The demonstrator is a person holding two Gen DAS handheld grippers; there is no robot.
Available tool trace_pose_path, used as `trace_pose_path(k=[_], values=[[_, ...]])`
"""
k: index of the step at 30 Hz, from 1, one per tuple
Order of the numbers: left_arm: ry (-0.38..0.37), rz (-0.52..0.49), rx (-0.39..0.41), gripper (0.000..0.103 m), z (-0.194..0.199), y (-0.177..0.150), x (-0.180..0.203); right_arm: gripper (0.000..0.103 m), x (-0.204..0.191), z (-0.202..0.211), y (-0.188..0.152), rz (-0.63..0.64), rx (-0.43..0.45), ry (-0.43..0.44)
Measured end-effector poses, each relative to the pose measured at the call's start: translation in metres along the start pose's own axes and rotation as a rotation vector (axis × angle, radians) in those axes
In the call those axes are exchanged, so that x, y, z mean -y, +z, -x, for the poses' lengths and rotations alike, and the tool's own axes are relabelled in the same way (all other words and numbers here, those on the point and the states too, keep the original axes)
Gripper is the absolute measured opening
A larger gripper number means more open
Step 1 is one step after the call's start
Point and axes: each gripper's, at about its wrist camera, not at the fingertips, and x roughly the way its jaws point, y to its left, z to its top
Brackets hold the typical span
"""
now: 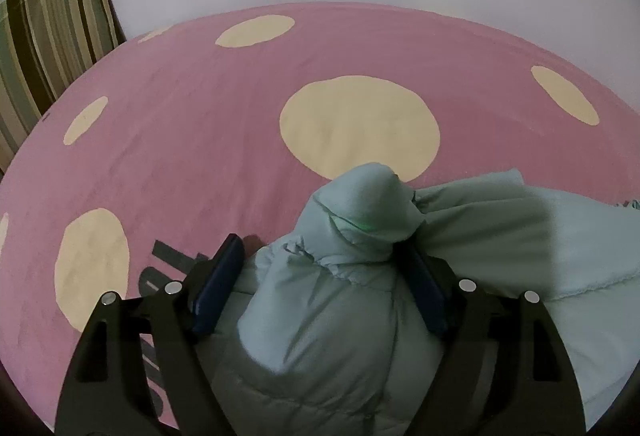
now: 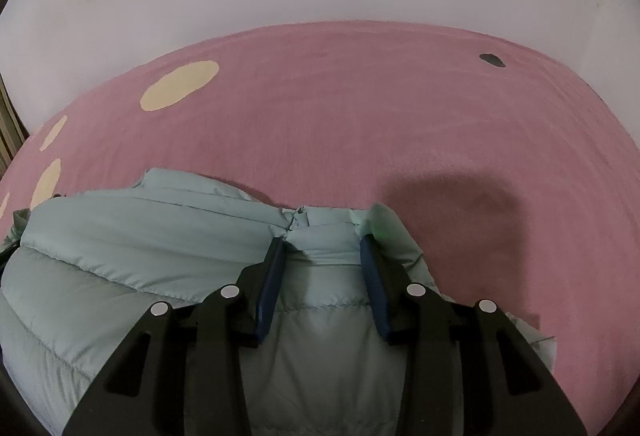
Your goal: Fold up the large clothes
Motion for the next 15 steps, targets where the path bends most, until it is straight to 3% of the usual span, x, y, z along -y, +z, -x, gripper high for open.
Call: trace_pose_path(k=[10,15], values=[[-0.023,0.016,0.004,0.081,0.014,0.009,-0.007,0.041,-0.002,0.008,0.004,0.001,0.01,-0.009],[-0.072,-0.051,0.09,0.081,0.071,0.011,0.011,0.043,-0.011,0.04,0.013,-0.03,0.02,-0.004]])
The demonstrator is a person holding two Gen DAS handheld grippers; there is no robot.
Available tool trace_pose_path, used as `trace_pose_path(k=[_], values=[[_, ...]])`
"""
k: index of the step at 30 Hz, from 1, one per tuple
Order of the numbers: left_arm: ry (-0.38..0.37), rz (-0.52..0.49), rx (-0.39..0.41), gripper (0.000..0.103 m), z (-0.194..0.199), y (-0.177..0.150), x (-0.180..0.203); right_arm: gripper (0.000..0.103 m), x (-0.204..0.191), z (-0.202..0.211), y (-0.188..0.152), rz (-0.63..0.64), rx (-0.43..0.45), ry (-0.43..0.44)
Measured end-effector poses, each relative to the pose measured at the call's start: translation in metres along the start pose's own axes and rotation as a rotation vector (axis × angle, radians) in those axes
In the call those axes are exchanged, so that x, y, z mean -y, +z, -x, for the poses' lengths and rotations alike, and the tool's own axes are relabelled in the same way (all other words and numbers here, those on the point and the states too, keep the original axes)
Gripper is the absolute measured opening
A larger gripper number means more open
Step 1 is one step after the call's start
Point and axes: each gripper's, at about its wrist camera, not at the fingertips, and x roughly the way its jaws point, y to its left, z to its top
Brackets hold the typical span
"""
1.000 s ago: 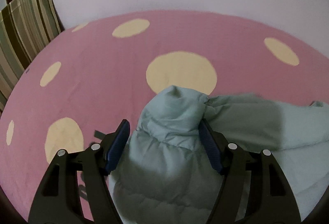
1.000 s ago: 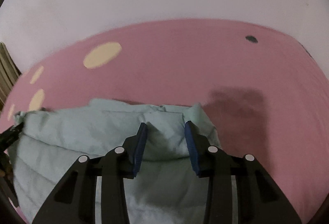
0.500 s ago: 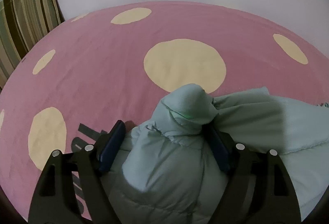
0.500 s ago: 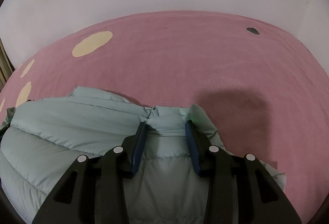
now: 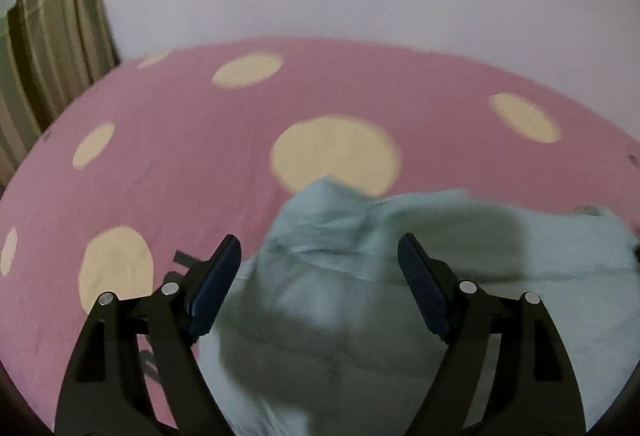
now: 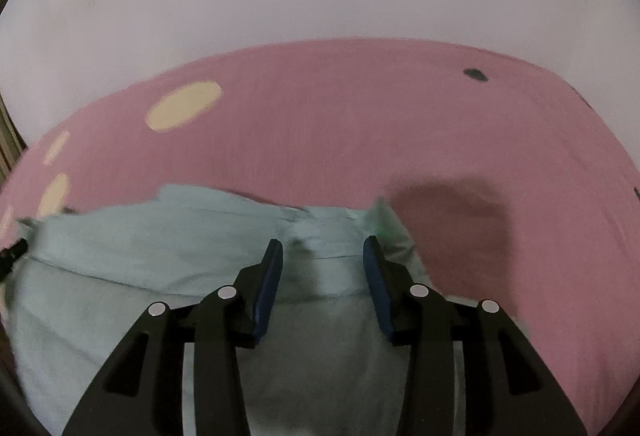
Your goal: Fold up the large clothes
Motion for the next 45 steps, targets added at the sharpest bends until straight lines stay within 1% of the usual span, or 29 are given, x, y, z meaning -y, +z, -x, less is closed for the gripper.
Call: trace_pose_path(k=[1,3,4,6,8,10,12,14,17,23,25,30,34,35,38,40,41,42,45], values=[[-0.016,-0.014,0.018,0.081,0.011,0.0,0.007,0.043,-0.006,0.008,0.0,0.007,0.011,0.013],[-0.068,-0.027,0.045,0.081,0.03,-0.002,0.024,0.043,-0.031,0.027,-0.003,0.052,0.041,0.037],[-0.11,-0.035,0.043,0.081,0.038,-0.005,0.037,0.044,-0.042,0.032,-0.006,0.072,0.046,0.059],[-0.144,-0.055,0.027,0.081,0.04,-0.011,0.055,0.049,-0.064,0.037,-0.011,0.101,0.045,0.093],[-0.131,-0.086,0.007,0.081,0.031,-0.021,0.072,0.05,-0.082,0.035,-0.018,0.136,0.037,0.106],[-0.108,-0.087,-0.025,0.081,0.016,-0.028,0.079,0.05,-0.097,0.025,-0.025,0.175,0.028,0.09],[-0.094,-0.083,-0.042,0.081,0.004,-0.033,0.08,0.05,-0.102,0.013,-0.031,0.19,0.013,0.073],[-0.081,-0.08,-0.039,0.085,-0.004,-0.036,0.081,0.05,-0.101,-0.001,-0.034,0.185,-0.008,0.068],[-0.07,-0.092,-0.042,0.087,-0.014,-0.042,0.082,0.052,-0.097,-0.02,-0.04,0.166,-0.031,0.07],[-0.062,-0.098,-0.034,0.089,-0.029,-0.052,0.086,0.052,-0.1,-0.03,-0.047,0.171,0.002,0.049],[-0.062,-0.1,-0.036,0.089,-0.03,-0.051,0.086,0.052,-0.101,-0.031,-0.048,0.173,0.007,0.047],[-0.063,-0.1,-0.043,0.09,-0.024,-0.053,0.089,0.052,-0.102,-0.026,-0.047,0.18,0.014,0.035],[-0.094,-0.094,-0.032,0.089,-0.004,-0.043,0.079,0.053,-0.092,-0.005,-0.037,0.144,0.022,0.072],[-0.095,-0.094,-0.02,0.09,0.005,-0.042,0.074,0.053,-0.084,0.008,-0.035,0.13,0.043,0.069],[-0.088,-0.077,0.02,0.09,0.03,-0.045,0.055,0.055,-0.059,0.037,-0.031,0.124,0.098,0.018],[-0.06,-0.053,0.051,0.09,0.043,-0.046,0.036,0.056,-0.043,0.048,-0.031,0.124,0.115,-0.014],[-0.043,-0.034,0.059,0.09,0.045,-0.048,0.026,0.056,-0.033,0.051,-0.033,0.131,0.117,-0.049],[-0.029,-0.015,0.049,0.09,0.042,-0.05,0.018,0.056,-0.026,0.051,-0.036,0.138,0.108,-0.076],[0.004,0.001,-0.02,0.09,0.025,-0.056,0.006,0.056,-0.009,0.035,-0.048,0.129,0.047,-0.122]])
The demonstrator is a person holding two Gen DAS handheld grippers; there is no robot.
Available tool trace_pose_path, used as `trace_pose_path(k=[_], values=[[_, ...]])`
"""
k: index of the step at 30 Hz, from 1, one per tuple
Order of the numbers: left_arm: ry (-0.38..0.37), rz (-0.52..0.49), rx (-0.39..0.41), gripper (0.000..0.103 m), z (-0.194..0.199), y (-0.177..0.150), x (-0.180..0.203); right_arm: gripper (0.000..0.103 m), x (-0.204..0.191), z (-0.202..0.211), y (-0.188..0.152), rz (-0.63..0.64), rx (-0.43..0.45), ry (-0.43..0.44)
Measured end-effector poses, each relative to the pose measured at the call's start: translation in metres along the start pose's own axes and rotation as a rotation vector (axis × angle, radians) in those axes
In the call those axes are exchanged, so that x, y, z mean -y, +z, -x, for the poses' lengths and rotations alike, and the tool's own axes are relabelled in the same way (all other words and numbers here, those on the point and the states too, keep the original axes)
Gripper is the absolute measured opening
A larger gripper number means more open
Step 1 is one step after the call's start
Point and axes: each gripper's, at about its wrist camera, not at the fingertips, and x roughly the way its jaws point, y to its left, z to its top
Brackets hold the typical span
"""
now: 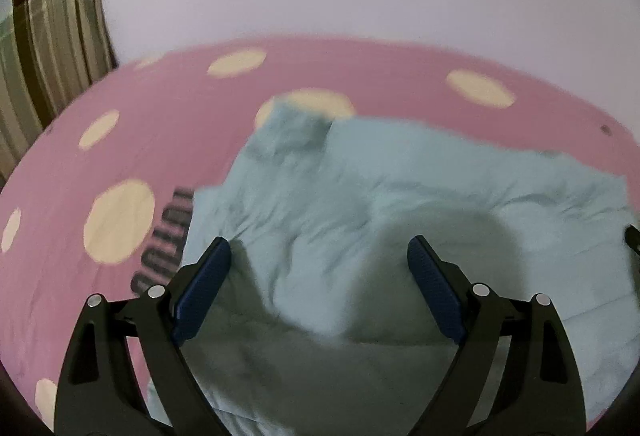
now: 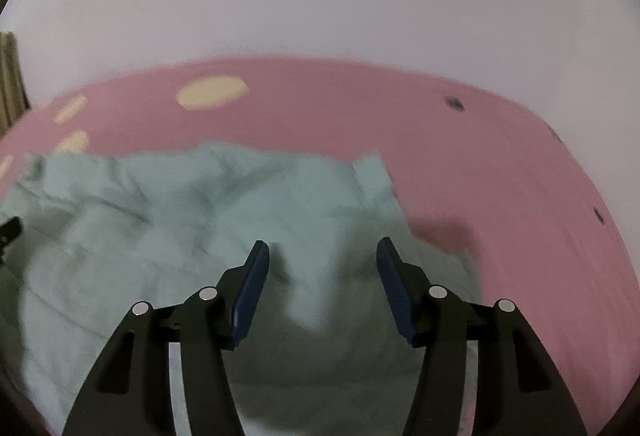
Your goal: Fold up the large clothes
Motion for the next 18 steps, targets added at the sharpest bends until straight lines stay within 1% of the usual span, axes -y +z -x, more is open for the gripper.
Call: trace_pose_path(k=[1,2,4,7,10,12,14,18], values=[[0.009,-0.003,-0.017,0.09,-0.007,-0.003,-0.001,0.061,0.002,-0.006,-0.004,-0.003,-0.015,0.0],[0.02,-0.017,-0.022,0.09,-0.012,-0.006,0.0,0.064,0.002,-0.016,-0.009,-0.007,-0.035,0.0],[0.038,-0.046,-0.017,0.09,-0.018,-0.01,0.005,0.066,0.0,-0.028,-0.014,-0.011,-0.046,-0.002],[0.045,-0.05,-0.012,0.09,-0.018,-0.011,0.007,0.066,0.0,-0.03,-0.011,-0.016,-0.044,-0.005],[0.014,-0.031,-0.014,0.09,-0.005,-0.009,-0.001,0.066,0.009,-0.016,-0.009,-0.058,-0.035,0.031],[0.009,-0.011,-0.011,0.09,0.01,-0.012,-0.011,0.066,0.018,-0.001,-0.012,-0.08,-0.028,0.043],[0.0,0.02,0.0,0.09,0.025,-0.02,-0.022,0.067,0.025,0.015,-0.019,-0.102,-0.014,0.051],[-0.012,0.064,-0.005,0.09,0.048,-0.042,-0.043,0.074,0.036,0.043,-0.041,-0.126,-0.015,0.062]])
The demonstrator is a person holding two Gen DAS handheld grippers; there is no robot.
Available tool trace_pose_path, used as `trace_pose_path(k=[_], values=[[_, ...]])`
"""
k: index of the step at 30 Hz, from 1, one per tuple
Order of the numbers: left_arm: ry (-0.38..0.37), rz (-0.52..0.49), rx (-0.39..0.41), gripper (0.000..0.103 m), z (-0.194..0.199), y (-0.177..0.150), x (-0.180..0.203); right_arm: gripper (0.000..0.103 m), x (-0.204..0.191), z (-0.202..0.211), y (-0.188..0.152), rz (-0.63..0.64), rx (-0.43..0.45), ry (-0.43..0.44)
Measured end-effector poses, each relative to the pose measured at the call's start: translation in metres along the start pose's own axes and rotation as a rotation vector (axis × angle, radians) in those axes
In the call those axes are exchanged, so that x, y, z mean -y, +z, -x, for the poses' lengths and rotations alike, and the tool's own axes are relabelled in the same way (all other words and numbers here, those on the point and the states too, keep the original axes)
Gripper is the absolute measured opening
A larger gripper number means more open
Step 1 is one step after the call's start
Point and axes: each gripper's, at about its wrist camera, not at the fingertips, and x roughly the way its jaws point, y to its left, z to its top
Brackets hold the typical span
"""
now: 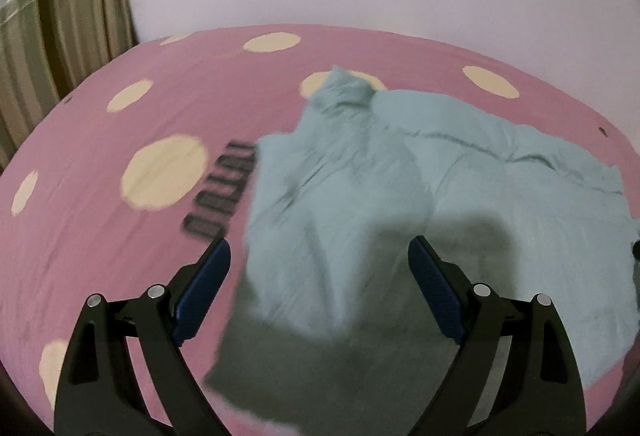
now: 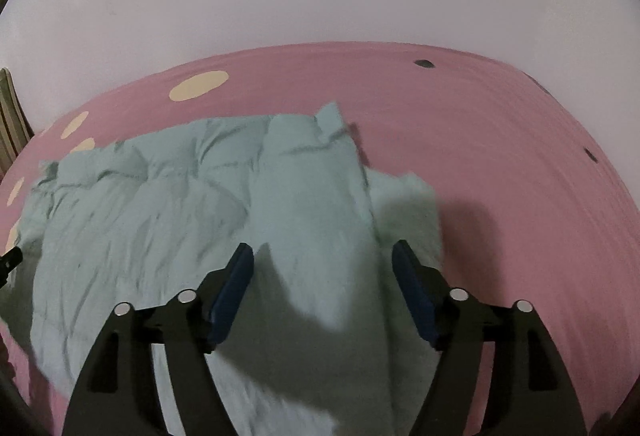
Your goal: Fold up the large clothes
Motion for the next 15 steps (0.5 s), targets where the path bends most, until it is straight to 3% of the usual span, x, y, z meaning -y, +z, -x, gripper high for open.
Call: trace_pose_path(k=[7,15], values=[[-0.035,0.114,-0.086,0.091,0.01,-0.043,-0.041,0.079,0.02,0.017,-0.036,-0.043,-0.042,0.006],[-0.074,0.097,-0.123,0.091,-0.007,-0.052,-0.037,0.079,0.023,0.0,-0.048,-0.098,-0.105,0.029]])
